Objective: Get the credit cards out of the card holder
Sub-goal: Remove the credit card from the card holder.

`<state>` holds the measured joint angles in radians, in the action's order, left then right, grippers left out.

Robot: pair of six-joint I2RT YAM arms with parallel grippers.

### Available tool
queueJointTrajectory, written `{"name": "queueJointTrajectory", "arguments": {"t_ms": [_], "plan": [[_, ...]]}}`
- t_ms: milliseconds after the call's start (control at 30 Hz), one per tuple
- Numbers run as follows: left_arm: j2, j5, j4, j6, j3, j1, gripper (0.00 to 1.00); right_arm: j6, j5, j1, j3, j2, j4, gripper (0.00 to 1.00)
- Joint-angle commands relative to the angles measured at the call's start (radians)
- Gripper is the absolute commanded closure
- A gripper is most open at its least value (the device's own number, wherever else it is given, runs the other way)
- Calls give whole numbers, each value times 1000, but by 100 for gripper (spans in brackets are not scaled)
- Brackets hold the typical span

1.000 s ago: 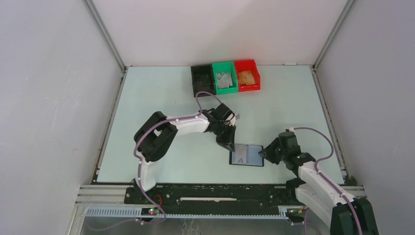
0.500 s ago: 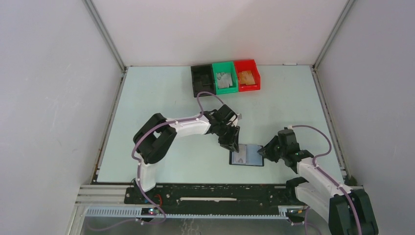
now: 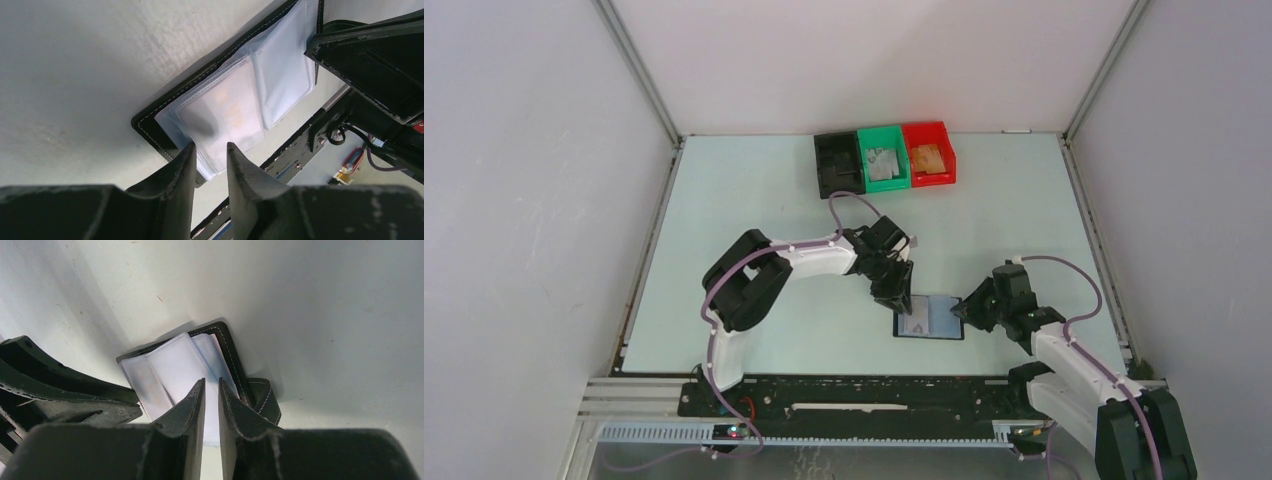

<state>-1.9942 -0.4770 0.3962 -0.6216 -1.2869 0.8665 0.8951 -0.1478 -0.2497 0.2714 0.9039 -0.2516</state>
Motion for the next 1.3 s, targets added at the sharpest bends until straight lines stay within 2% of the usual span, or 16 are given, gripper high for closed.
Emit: {"name": "queueJointTrajectory", "arguments": {"t_ms": [0,700,900,1067,1267], "plan": [[12,-37,-46,-9,-50,6,67,-19,14,6,-20,-5,-18,76],[54,-169,-106,-34,-104,30,68,-10,-9,6,-34,-4,-1,76],[24,-202,-106,-41,-137,34,68,-6,-8,7,-33,-23,-13,76],[-28,-230,-134,-60,-176,40,68,9,6,17,-8,-112,-101,75],[-101,-258,-165,-85,-242,56,68,20,62,81,38,-320,-275,71]]}}
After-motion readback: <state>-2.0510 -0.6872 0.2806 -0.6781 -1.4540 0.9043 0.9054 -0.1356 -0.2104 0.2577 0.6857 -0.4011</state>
